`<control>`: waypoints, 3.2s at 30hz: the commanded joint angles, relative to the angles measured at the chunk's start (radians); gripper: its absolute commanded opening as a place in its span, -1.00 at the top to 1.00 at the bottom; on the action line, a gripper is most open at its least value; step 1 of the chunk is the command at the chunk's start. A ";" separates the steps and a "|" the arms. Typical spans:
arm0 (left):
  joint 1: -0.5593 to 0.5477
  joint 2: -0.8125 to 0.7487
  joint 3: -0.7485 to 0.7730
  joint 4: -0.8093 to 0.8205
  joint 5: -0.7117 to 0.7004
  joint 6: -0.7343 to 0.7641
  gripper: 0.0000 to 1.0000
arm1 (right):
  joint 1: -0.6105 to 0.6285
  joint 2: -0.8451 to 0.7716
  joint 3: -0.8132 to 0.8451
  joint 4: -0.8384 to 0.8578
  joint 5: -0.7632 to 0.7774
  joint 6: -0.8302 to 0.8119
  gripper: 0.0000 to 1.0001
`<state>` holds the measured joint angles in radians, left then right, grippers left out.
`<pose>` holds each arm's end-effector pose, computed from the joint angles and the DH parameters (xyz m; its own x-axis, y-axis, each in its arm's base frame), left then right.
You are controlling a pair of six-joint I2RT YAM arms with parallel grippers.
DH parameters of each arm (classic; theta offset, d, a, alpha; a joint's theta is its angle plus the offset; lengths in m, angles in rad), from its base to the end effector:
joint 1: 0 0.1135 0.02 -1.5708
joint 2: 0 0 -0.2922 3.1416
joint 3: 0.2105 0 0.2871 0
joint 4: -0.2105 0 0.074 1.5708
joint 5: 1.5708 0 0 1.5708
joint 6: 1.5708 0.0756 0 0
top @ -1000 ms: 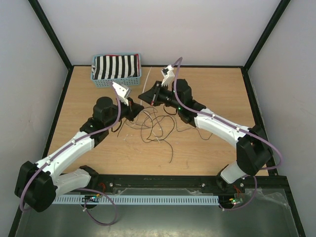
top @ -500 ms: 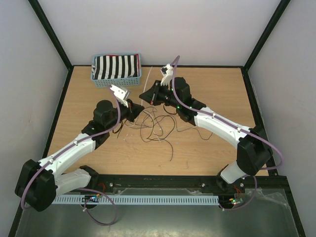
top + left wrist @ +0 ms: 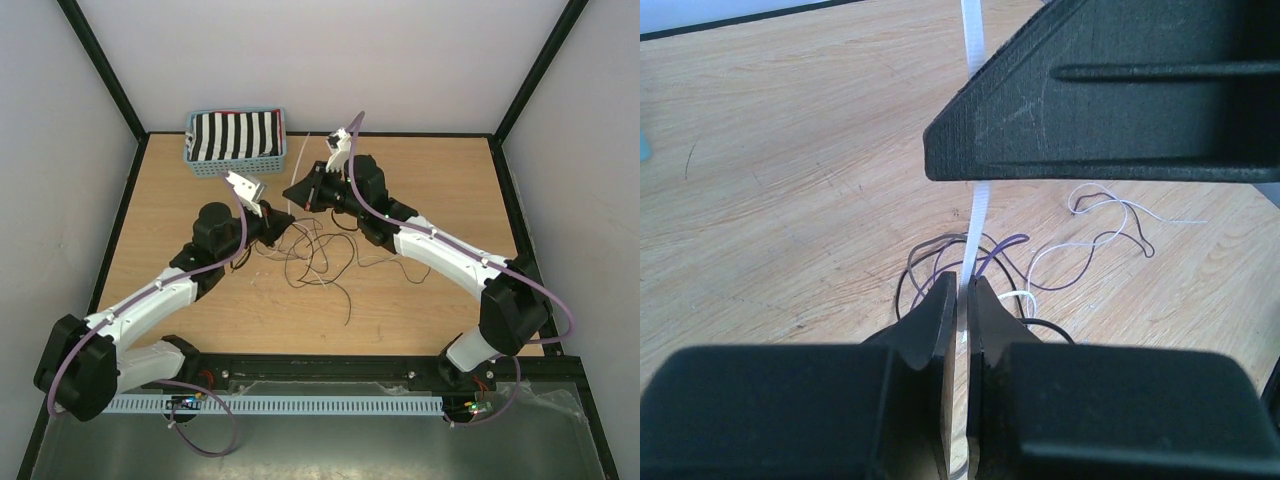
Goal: Zip-tie the wires
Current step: Adjust the cable at the center of the board, then place the cable at the center of the board.
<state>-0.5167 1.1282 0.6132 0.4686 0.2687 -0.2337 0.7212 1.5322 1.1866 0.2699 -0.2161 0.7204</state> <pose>0.2644 -0.1733 0.2847 -0.2029 -0.1415 -0.9689 0.6783 0.6933 -0.2433 0.3202 0.3031 0.3556 -0.5741 0.3533 -0.7387 -0.5679 0.4781 0.6700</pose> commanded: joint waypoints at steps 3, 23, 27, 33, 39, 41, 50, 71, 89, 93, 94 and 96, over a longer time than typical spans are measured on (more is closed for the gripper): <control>-0.005 0.039 -0.048 -0.083 0.031 -0.011 0.86 | -0.014 -0.027 0.094 0.122 0.025 0.004 1.00; 0.164 -0.150 0.103 -0.457 0.122 -0.030 1.00 | -0.298 -0.264 -0.275 0.431 -0.429 -0.144 -0.78; 0.230 -0.185 0.160 -0.640 0.107 -0.054 1.00 | -0.312 -0.343 -0.359 0.357 -0.398 -0.262 -0.87; 0.416 -0.164 0.127 -0.737 0.221 -0.145 1.00 | -0.312 -0.427 -0.495 0.286 -0.312 -0.342 -0.89; 0.585 -0.057 0.027 -0.612 0.307 -0.235 1.00 | -0.312 -0.460 -0.618 0.314 -0.275 -0.335 -0.89; 0.587 -0.009 0.026 -0.602 0.280 -0.225 1.00 | -0.312 -0.468 -0.641 0.310 -0.241 -0.346 -0.90; 0.574 0.165 -0.019 -0.487 0.160 -0.238 1.00 | -0.312 -0.489 -0.674 0.262 -0.109 -0.381 -0.92; 0.572 0.502 0.081 -0.280 0.130 -0.173 0.50 | -0.312 -0.496 -0.705 0.262 -0.004 -0.435 -0.99; 0.670 0.086 -0.074 -0.441 0.072 -0.216 -0.98 | -0.378 -0.554 -0.628 0.064 0.172 -0.502 -0.99; 0.672 -0.130 -0.096 -0.462 0.026 -0.219 -0.98 | -0.425 -0.556 -0.653 0.084 0.217 -0.493 -0.99; 0.671 -0.192 -0.105 -0.457 0.007 -0.220 -0.98 | -0.442 -0.555 -0.670 0.104 0.236 -0.495 -0.98; 0.671 -0.315 -0.122 -0.453 -0.043 -0.209 -0.98 | -0.480 -0.548 -0.723 0.178 0.265 -0.498 -0.99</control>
<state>0.1513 0.9981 0.5201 0.0219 0.3130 -0.4461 0.2955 0.9936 0.5262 0.3618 -0.0284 0.2245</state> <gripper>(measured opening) 0.987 0.993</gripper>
